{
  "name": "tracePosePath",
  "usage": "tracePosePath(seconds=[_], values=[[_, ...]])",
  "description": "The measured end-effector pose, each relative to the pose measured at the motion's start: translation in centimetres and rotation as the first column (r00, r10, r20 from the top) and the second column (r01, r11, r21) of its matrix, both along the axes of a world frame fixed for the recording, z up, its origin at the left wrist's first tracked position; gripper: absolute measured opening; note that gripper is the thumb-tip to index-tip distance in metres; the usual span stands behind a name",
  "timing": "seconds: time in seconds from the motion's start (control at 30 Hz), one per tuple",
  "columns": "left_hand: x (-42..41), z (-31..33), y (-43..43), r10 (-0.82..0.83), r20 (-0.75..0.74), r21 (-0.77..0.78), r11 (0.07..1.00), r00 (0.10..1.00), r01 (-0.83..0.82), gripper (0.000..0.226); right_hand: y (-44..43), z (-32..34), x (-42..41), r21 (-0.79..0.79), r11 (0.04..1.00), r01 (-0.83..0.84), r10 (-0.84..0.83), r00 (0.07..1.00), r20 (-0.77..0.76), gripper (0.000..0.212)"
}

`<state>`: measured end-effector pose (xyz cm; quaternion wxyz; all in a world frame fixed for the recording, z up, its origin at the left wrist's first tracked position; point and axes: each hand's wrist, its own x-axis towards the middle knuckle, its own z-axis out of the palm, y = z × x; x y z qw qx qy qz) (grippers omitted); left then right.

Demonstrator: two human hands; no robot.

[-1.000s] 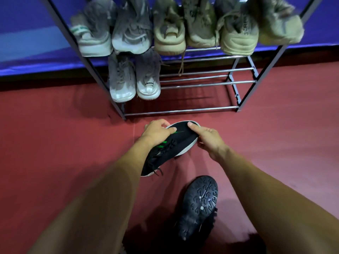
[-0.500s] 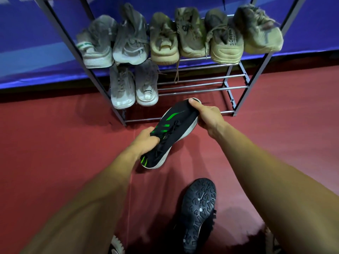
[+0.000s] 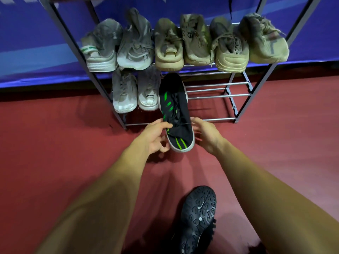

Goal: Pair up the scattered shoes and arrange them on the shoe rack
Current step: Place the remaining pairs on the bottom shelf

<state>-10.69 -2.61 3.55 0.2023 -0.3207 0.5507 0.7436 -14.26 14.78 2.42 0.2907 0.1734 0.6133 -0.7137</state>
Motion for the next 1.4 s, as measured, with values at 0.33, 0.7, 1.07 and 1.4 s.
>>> tracePosePath(seconds=[0.33,0.7,1.07,1.4], values=[[-3.0,0.5,1.0,0.112,-0.066,0.055,0.993,0.991,-0.109,0.010,0.4,-0.7,0.3,-0.047,0.996,-0.075,0.068,0.988,-0.135,0.029],[-3.8,-0.2,1.5,0.148,-0.244,0.132,0.984,0.958,-0.118,0.032,-2.0,0.3,-2.3,-0.229,0.973,0.004,-0.040,0.987,-0.154,0.019],[-6.1,-0.1,1.3,0.340,-0.070,0.176,0.930,0.938,-0.324,0.016,-4.3,1.4,-5.9,-0.292,0.956,0.027,-0.071,0.988,-0.140,0.013],[-6.5,-1.3,1.0,0.362,0.011,0.201,0.912,0.932,-0.357,0.025,-4.6,0.3,-6.4,-0.174,0.979,0.104,-0.124,0.987,-0.105,0.035]])
